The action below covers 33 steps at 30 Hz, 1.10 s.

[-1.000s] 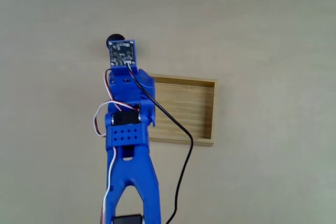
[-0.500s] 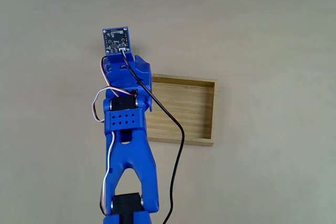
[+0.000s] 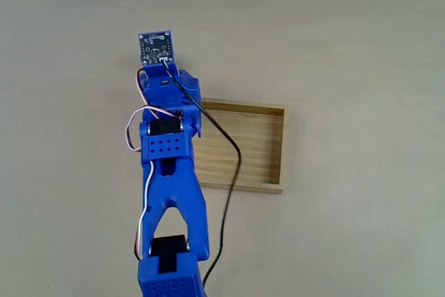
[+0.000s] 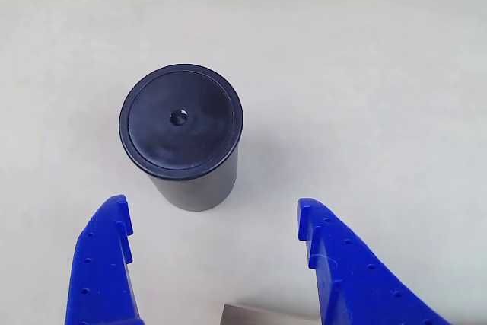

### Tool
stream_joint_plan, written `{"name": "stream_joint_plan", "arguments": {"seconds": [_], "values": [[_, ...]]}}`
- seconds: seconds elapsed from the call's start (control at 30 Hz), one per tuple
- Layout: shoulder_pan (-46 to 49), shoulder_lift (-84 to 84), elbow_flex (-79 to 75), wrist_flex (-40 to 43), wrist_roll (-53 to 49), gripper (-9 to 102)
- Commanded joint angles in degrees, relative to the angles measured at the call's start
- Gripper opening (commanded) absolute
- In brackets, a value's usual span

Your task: Place the black cylinder in the wooden box then return to rest.

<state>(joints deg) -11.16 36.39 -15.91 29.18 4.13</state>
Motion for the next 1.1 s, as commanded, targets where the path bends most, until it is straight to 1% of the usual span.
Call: {"name": "stream_joint_plan", "arguments": {"seconds": [0.0, 0.67, 1.07], "values": [[0.4, -0.5, -9.5, -1.8, -0.4, 33], [-0.9, 4.7, -16.8, -1.8, -0.9, 33], [-1.6, 5.5, -17.1, -1.8, -1.3, 33]]}}
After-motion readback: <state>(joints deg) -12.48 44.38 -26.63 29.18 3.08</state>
